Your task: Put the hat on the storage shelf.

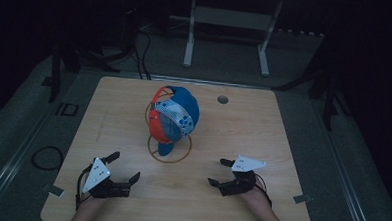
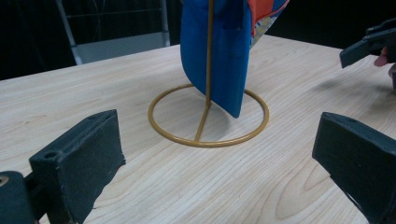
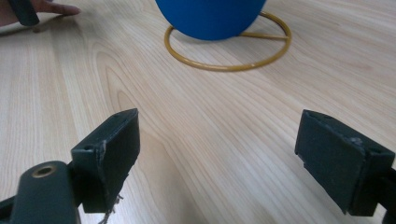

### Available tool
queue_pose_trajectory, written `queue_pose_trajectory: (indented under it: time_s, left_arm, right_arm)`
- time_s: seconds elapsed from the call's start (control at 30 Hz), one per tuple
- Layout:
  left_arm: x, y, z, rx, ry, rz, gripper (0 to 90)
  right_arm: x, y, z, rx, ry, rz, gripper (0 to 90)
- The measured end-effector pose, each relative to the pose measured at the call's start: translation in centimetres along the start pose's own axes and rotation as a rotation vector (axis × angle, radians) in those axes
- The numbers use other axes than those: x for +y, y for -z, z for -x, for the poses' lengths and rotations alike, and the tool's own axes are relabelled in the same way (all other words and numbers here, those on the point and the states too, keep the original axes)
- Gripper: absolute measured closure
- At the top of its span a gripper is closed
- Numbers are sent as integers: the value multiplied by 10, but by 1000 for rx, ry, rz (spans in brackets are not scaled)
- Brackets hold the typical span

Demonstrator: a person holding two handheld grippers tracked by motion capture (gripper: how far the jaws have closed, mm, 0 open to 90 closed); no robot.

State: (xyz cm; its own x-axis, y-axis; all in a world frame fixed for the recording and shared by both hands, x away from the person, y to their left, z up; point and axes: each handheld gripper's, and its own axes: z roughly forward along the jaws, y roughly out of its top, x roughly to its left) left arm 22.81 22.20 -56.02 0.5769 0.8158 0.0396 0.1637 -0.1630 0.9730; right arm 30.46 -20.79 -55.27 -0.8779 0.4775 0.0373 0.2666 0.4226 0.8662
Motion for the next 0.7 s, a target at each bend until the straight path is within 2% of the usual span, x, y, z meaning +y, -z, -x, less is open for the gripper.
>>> queue_pose_trajectory:
  time_s: [0.1, 0.23, 0.3, 0.47, 0.7]
  left_arm:
    - [0, -1, 0, 1, 5, 1, 19]
    - [0, 0, 0, -1, 7, 4, 19]
    - [0, 1, -1, 2, 8, 4, 19]
    - [-1, 2, -2, 5, 17, 5, 19]
    - [-2, 3, -2, 6, 20, 7, 19]
  right_arm:
    - [-6, 5, 4, -15, -12, 12, 140]
    - [-13, 6, 9, -36, -8, -8, 140]
    - [-14, 7, 11, -37, -17, 1, 140]
    - [-15, 12, 16, -36, 26, -10, 141]
    - [-18, 15, 22, -37, 22, -3, 142]
